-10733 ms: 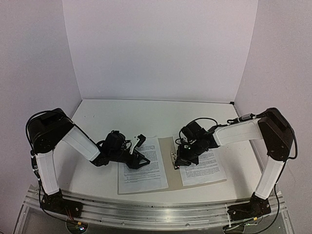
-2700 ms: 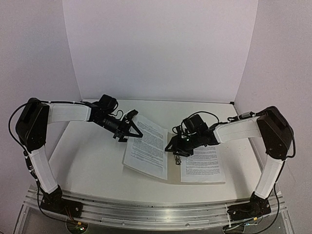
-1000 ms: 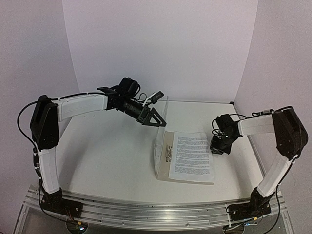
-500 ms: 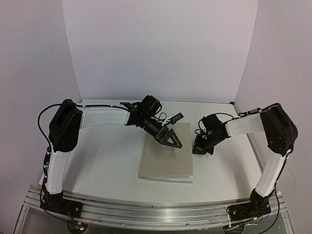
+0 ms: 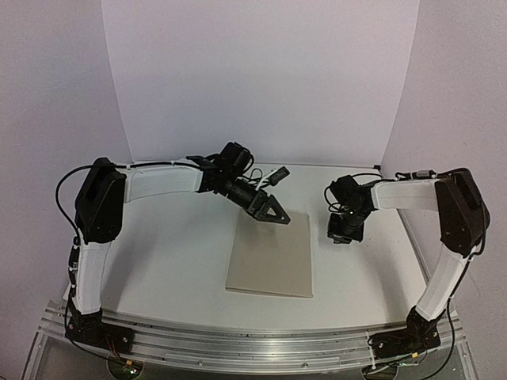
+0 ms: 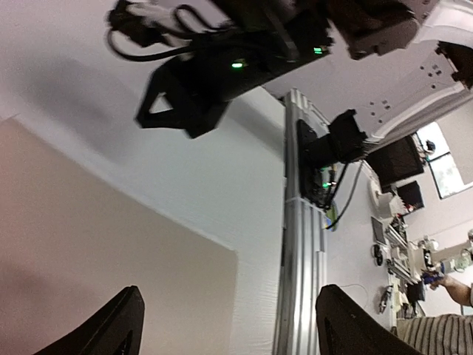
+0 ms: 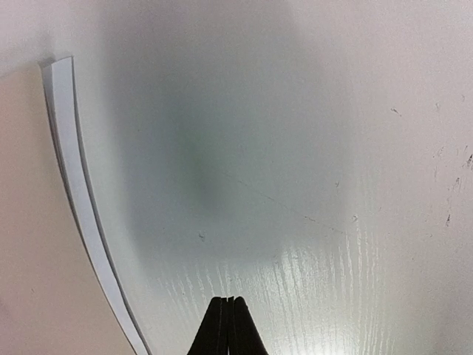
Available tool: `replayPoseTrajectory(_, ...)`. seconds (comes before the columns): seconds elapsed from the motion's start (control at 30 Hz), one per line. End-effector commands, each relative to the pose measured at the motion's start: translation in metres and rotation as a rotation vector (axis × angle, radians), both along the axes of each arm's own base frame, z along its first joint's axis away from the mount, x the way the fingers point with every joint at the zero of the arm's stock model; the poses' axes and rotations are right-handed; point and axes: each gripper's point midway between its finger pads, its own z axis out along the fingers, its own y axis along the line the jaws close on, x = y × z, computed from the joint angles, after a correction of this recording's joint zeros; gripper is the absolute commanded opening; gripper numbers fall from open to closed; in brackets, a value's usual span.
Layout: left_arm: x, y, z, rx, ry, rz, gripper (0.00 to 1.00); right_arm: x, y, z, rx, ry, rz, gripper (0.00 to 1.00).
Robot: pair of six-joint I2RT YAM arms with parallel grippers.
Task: Put the files into the folder
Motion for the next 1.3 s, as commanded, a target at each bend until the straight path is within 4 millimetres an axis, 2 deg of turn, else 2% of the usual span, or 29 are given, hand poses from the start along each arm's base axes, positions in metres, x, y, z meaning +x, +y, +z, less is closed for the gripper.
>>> replayPoseTrajectory(0.0,0.061,0.072,-0.013,0.143,-0.079,0.243,0.76,-0.001,0.005,0.005,-0.019,0.019,0.055,0.02)
replayPoseTrajectory(0.03,0.066,0.084,-0.024,0.182,-0.086,0.272,0.74,0.0,0.009,0.003,-0.008,0.021,0.06,0.02)
replayPoseTrajectory(0.17,0.056,0.117,-0.063,0.283,-0.109,0.303,0.72,0.007,0.026,-0.001,0.035,0.016,0.076,0.03)
replayPoseTrajectory(0.37,0.039,0.135,-0.112,0.357,-0.03,0.344,0.66,0.008,0.039,-0.027,0.024,0.073,0.108,0.03)
replayPoseTrajectory(0.43,0.035,0.136,-0.121,0.36,0.0,0.352,0.64,0.008,0.045,-0.031,0.028,0.08,0.119,0.03)
replayPoseTrajectory(0.67,0.027,0.13,-0.122,0.316,0.028,0.342,0.61,0.018,0.063,-0.037,0.053,0.084,0.146,0.03)
replayPoseTrajectory(0.97,0.017,0.117,-0.118,0.293,0.06,0.315,0.6,0.026,0.069,-0.032,0.068,0.069,0.163,0.03)
replayPoseTrajectory(1.13,0.026,0.124,-0.112,0.334,0.023,0.335,0.59,0.024,0.05,-0.018,-0.005,0.032,0.115,0.03)
replayPoseTrajectory(1.17,0.029,0.127,-0.107,0.34,0.006,0.348,0.59,0.024,0.042,-0.012,-0.038,0.017,0.097,0.04)
replayPoseTrajectory(1.27,0.036,0.13,-0.071,0.296,-0.065,0.362,0.59,0.033,0.018,0.021,-0.098,-0.071,0.037,0.05)
